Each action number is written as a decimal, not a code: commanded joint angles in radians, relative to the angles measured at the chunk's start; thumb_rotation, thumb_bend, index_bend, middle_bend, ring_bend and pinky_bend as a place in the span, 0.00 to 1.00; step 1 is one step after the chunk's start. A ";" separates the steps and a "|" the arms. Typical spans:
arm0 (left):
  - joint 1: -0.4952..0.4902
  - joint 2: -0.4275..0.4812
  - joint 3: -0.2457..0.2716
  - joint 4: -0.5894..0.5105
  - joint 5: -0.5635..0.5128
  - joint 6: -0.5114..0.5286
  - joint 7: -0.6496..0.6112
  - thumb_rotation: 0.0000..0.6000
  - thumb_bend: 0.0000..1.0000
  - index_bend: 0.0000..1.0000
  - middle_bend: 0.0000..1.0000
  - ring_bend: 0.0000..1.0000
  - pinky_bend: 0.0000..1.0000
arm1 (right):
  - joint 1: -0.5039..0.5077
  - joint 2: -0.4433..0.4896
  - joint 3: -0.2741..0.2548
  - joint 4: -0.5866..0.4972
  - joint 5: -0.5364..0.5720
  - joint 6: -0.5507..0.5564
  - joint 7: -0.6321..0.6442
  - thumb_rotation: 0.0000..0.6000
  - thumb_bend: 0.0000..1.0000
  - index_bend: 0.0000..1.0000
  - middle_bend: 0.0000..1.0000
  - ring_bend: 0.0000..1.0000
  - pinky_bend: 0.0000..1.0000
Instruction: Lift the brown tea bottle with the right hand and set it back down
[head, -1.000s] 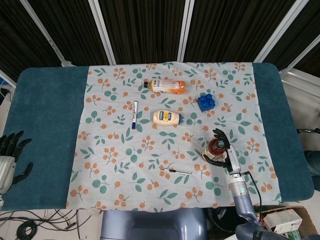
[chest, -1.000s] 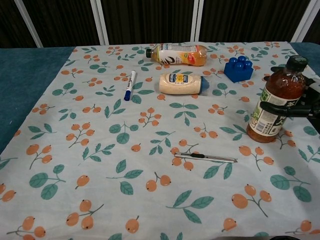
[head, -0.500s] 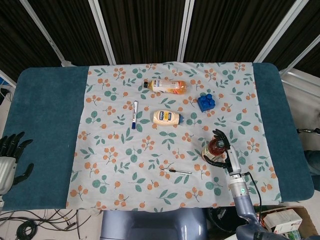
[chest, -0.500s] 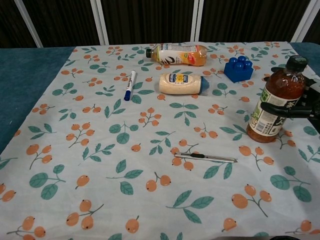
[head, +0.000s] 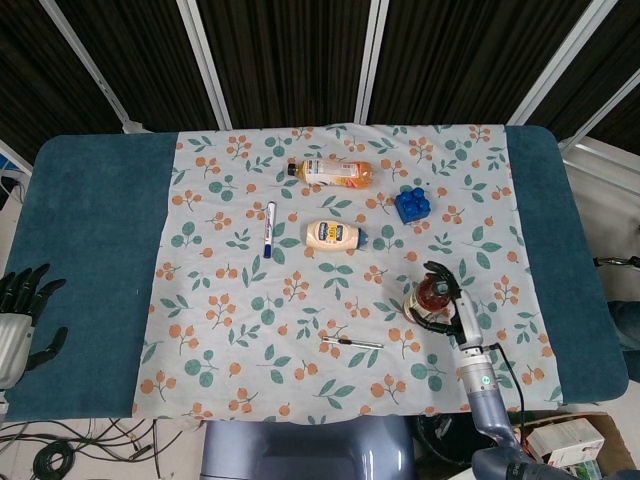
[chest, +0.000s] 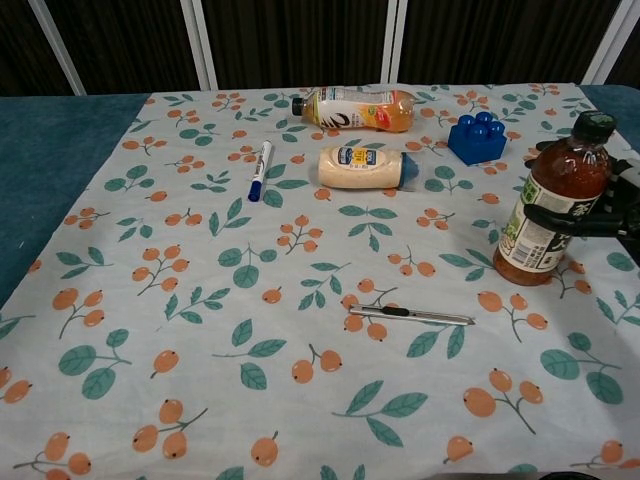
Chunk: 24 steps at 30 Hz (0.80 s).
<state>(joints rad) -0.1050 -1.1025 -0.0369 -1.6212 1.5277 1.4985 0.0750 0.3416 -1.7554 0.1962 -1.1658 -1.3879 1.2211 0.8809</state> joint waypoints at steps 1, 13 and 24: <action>0.000 0.000 0.000 0.000 0.000 0.000 0.000 1.00 0.36 0.19 0.03 0.00 0.00 | 0.002 -0.007 -0.002 0.010 0.002 -0.006 0.002 1.00 0.22 0.19 0.18 0.22 0.21; -0.001 0.001 -0.002 0.000 -0.004 -0.004 0.000 1.00 0.36 0.19 0.03 0.00 0.00 | 0.000 -0.031 0.010 0.034 0.001 0.015 0.016 1.00 0.45 0.37 0.36 0.41 0.45; 0.000 0.002 -0.002 -0.004 -0.005 -0.003 -0.001 1.00 0.36 0.19 0.03 0.00 0.00 | 0.023 0.004 0.042 -0.006 -0.021 0.031 0.048 1.00 0.47 0.41 0.39 0.45 0.51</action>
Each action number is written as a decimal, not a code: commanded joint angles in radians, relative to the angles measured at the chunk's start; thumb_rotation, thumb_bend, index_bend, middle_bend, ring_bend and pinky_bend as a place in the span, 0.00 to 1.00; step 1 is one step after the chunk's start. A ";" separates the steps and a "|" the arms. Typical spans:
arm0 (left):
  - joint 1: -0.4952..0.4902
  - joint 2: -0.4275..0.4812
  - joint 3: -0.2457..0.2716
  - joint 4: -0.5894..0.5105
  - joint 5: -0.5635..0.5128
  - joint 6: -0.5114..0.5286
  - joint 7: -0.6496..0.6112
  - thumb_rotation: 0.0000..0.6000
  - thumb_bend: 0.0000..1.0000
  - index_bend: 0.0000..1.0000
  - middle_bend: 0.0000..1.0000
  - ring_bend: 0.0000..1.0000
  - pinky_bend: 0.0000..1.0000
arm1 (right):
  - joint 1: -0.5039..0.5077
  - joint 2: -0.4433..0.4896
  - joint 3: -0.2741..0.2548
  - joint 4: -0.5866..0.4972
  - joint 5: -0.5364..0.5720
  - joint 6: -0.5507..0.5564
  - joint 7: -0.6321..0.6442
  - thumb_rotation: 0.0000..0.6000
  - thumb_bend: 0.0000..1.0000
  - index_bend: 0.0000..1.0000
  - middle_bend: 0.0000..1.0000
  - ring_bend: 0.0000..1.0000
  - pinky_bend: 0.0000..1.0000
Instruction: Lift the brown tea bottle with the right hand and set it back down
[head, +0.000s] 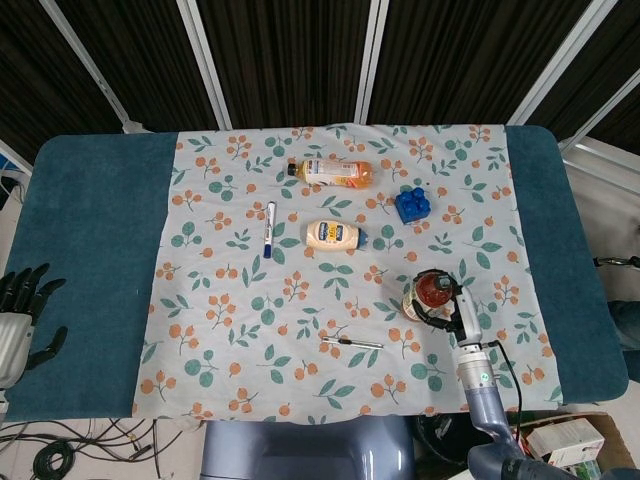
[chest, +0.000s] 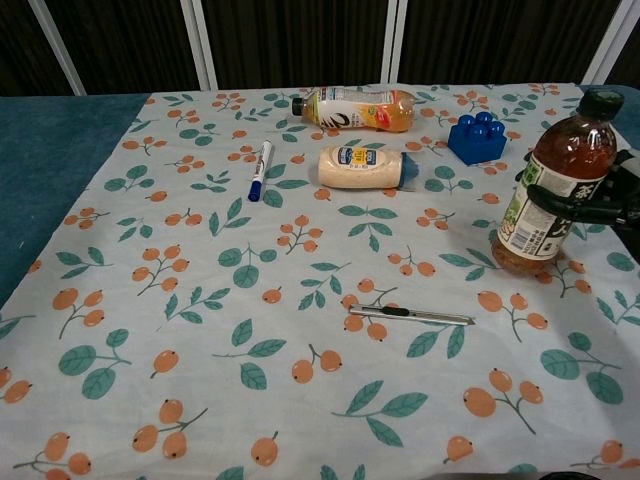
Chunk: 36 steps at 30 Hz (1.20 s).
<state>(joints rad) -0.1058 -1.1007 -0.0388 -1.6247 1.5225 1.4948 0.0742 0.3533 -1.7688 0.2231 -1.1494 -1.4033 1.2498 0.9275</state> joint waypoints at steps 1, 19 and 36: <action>0.000 0.000 0.000 0.000 0.000 0.000 -0.001 1.00 0.36 0.19 0.03 0.00 0.00 | 0.016 0.028 0.021 -0.037 -0.008 0.001 0.001 1.00 0.47 0.41 0.39 0.45 0.51; 0.003 0.001 0.002 -0.003 0.005 0.004 -0.004 1.00 0.36 0.19 0.03 0.00 0.00 | 0.079 0.530 0.337 -0.603 0.120 -0.351 0.566 1.00 0.45 0.44 0.44 0.49 0.54; 0.003 0.000 0.001 -0.004 0.001 0.002 0.000 1.00 0.36 0.19 0.03 0.00 0.00 | 0.108 0.547 0.169 -0.415 -0.088 -0.359 0.413 1.00 0.44 0.49 0.52 0.54 0.54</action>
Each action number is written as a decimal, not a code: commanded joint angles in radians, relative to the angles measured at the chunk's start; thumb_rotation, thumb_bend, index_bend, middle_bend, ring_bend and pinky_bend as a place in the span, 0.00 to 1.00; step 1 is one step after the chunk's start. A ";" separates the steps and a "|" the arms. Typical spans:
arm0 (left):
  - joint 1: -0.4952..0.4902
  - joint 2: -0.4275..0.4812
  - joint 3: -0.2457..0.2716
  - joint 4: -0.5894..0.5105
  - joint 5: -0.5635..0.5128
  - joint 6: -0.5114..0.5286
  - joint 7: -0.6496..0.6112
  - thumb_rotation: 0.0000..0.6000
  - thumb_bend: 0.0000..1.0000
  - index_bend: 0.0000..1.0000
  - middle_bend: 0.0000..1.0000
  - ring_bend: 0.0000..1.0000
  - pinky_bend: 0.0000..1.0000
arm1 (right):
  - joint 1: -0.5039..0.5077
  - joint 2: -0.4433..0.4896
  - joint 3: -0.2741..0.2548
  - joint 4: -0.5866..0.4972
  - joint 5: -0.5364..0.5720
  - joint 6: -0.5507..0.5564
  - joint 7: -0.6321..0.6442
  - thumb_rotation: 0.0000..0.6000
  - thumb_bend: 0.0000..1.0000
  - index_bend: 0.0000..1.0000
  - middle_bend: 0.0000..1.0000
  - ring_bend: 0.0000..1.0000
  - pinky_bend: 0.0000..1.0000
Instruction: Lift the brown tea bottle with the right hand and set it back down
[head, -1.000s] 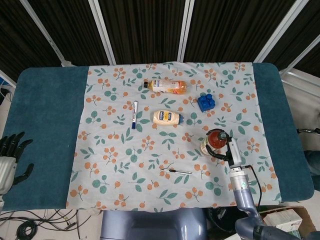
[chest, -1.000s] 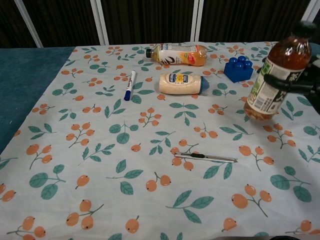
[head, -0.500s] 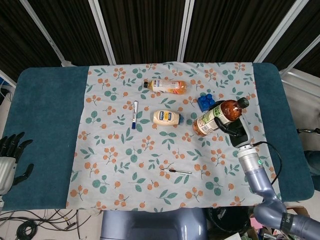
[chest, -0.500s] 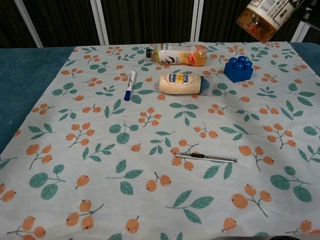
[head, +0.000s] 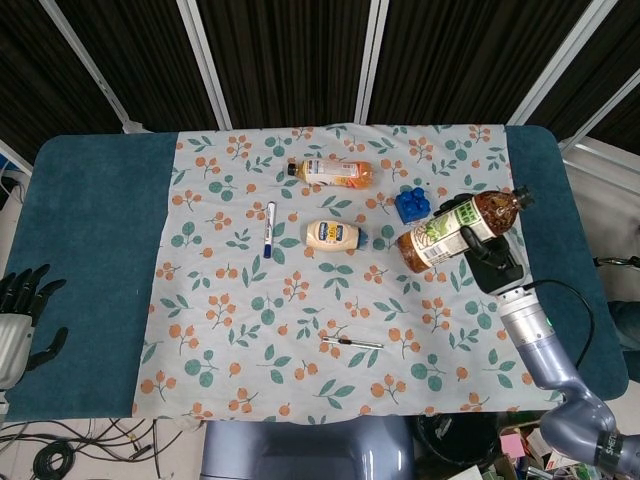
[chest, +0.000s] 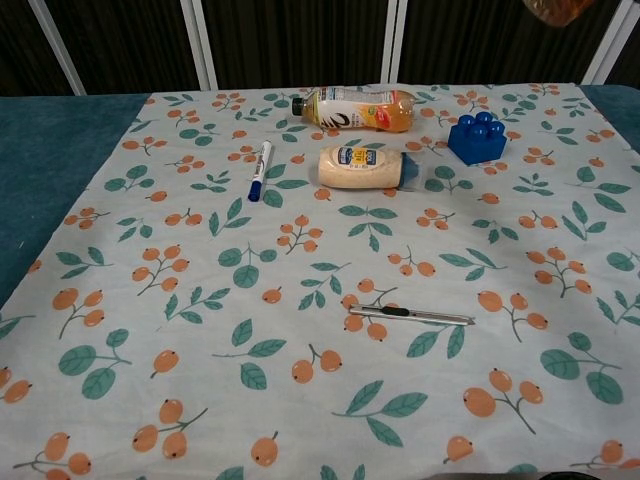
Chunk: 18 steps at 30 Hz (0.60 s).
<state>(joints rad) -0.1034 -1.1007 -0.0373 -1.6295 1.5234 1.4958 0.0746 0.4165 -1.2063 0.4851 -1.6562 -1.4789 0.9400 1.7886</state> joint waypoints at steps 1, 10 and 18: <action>0.000 0.001 -0.001 0.000 -0.001 0.001 -0.001 1.00 0.36 0.19 0.03 0.00 0.00 | 0.054 -0.021 -0.106 0.114 -0.003 -0.060 -0.574 1.00 0.45 0.49 0.52 0.54 0.54; 0.001 0.002 -0.001 -0.001 -0.003 -0.001 -0.001 1.00 0.36 0.19 0.03 0.00 0.00 | 0.102 -0.196 -0.153 0.186 0.243 0.159 -1.863 1.00 0.46 0.49 0.51 0.53 0.54; 0.001 0.002 0.000 0.000 -0.004 -0.002 0.001 1.00 0.36 0.19 0.03 0.00 0.00 | 0.112 -0.191 -0.161 0.169 0.260 0.200 -1.988 1.00 0.46 0.49 0.51 0.52 0.54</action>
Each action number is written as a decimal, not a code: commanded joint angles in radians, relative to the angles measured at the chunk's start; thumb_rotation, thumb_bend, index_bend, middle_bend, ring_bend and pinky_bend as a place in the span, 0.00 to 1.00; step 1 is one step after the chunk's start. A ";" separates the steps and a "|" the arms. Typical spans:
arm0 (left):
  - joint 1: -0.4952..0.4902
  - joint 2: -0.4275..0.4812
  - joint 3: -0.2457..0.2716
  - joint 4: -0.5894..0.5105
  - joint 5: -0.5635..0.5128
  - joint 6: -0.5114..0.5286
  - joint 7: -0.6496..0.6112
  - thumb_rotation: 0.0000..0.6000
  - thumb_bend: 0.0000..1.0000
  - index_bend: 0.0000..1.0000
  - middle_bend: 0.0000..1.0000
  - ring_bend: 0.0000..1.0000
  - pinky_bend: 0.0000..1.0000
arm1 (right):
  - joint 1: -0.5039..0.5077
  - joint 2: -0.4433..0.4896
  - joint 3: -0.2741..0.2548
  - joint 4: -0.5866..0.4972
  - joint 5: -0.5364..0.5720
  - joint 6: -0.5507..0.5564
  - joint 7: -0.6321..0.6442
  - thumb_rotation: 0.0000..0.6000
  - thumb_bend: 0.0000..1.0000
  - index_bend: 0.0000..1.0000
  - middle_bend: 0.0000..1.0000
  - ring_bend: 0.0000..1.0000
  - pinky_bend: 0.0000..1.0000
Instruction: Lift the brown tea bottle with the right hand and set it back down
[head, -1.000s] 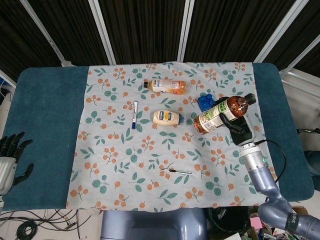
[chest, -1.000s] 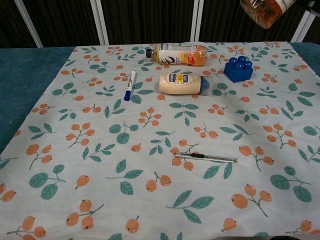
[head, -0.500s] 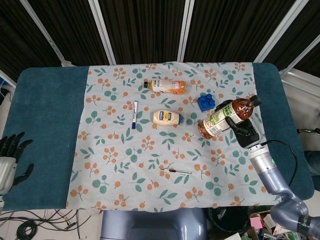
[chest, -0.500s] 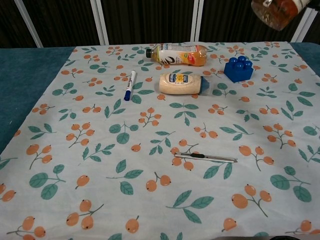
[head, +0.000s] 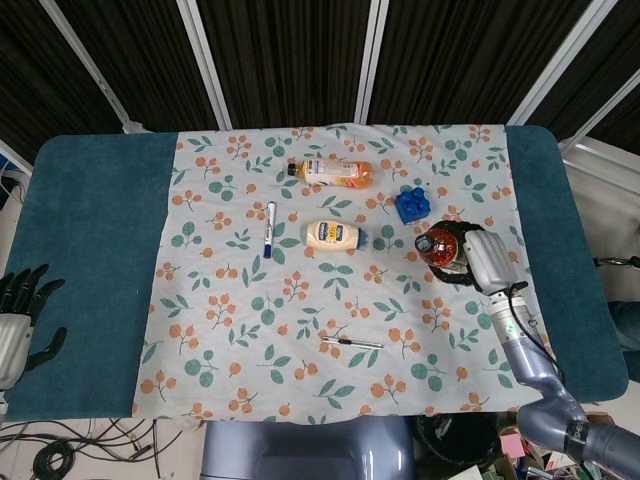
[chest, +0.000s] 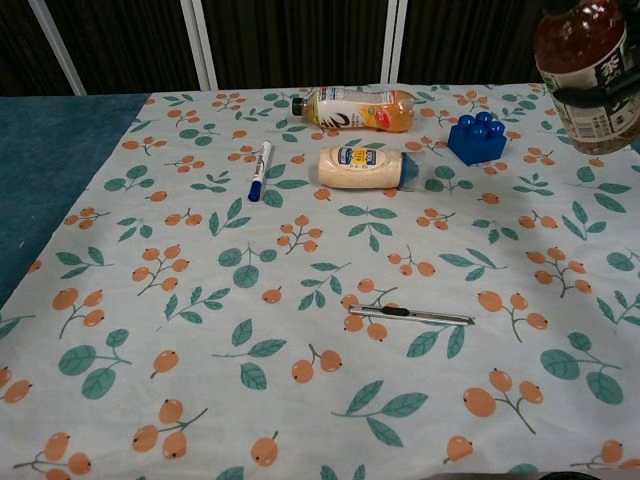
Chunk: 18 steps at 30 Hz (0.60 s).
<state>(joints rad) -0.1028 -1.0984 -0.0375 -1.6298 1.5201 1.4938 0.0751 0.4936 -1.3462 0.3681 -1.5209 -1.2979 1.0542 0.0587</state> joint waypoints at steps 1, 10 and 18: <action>0.000 0.000 0.000 0.000 -0.001 -0.001 0.002 1.00 0.36 0.19 0.03 0.00 0.00 | 0.036 -0.046 -0.044 0.026 0.081 0.087 -0.263 1.00 0.46 0.49 0.51 0.52 0.54; 0.001 -0.001 0.000 -0.001 -0.002 0.000 0.005 1.00 0.36 0.19 0.03 0.00 0.00 | -0.016 0.092 0.121 -0.240 0.111 -0.106 0.577 1.00 0.46 0.49 0.51 0.52 0.54; 0.002 -0.001 0.000 -0.001 -0.002 0.001 0.005 1.00 0.36 0.19 0.03 0.00 0.00 | -0.080 0.214 0.215 -0.291 -0.124 -0.112 1.291 1.00 0.46 0.49 0.50 0.52 0.54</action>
<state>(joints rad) -0.1007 -1.0995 -0.0373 -1.6312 1.5178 1.4948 0.0804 0.4742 -1.2647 0.4641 -1.6889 -1.2658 0.9973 0.5759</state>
